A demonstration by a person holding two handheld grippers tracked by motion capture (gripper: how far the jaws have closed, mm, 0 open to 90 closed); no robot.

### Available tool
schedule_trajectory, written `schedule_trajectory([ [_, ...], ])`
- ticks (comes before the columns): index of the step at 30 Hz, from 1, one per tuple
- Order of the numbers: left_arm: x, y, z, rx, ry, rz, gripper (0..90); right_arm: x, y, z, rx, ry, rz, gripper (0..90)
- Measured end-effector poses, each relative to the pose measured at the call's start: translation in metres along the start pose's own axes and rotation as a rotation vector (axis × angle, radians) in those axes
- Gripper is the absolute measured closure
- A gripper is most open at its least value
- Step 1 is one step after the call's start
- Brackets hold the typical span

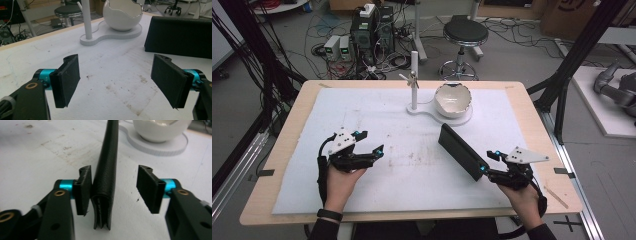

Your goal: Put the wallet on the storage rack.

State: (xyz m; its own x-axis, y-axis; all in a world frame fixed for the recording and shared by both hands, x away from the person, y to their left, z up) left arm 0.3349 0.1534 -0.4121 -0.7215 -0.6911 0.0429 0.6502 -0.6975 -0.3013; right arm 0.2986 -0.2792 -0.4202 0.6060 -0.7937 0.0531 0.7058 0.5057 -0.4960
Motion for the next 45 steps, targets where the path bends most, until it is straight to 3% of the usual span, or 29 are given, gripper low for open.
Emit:
schedule_trajectory([
  [10,0.000,-0.001,-0.001,0.004,-0.004,0.004,23.0,0.001,0.020,-0.019,-0.102,0.116,0.012,46.2],
  [17,-0.001,-0.001,-0.001,-0.001,-0.004,0.002,23.1,-0.001,0.029,-0.027,-0.176,0.119,0.049,73.7],
  [22,-0.001,-0.002,-0.002,0.001,-0.007,0.003,23.1,0.000,0.027,-0.024,-0.169,0.106,0.034,77.3],
  [31,-0.002,-0.005,-0.002,0.007,-0.012,0.008,23.0,0.001,0.010,-0.002,-0.072,0.080,-0.002,78.0],
  [40,-0.002,-0.010,0.000,0.016,-0.012,0.008,23.1,0.020,-0.011,0.030,-0.019,0.087,-0.056,78.1],
  [45,-0.002,-0.011,0.000,0.018,-0.010,0.009,23.0,0.034,-0.016,0.053,-0.019,0.087,-0.081,78.1],
])
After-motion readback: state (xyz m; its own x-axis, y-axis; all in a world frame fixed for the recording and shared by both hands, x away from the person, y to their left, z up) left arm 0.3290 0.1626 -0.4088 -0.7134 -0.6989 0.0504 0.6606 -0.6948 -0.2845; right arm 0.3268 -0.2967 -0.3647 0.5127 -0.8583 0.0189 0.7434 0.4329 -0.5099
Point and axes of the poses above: each handheld gripper's, and its own axes: y roughly forward along the jaws, z roughly out of its top, x roughly to its right, the point moved 4 cm from there along y, roughly forward along the jaws, and after that the axes turned 6 degrees about -z, right-handed, at the moved point
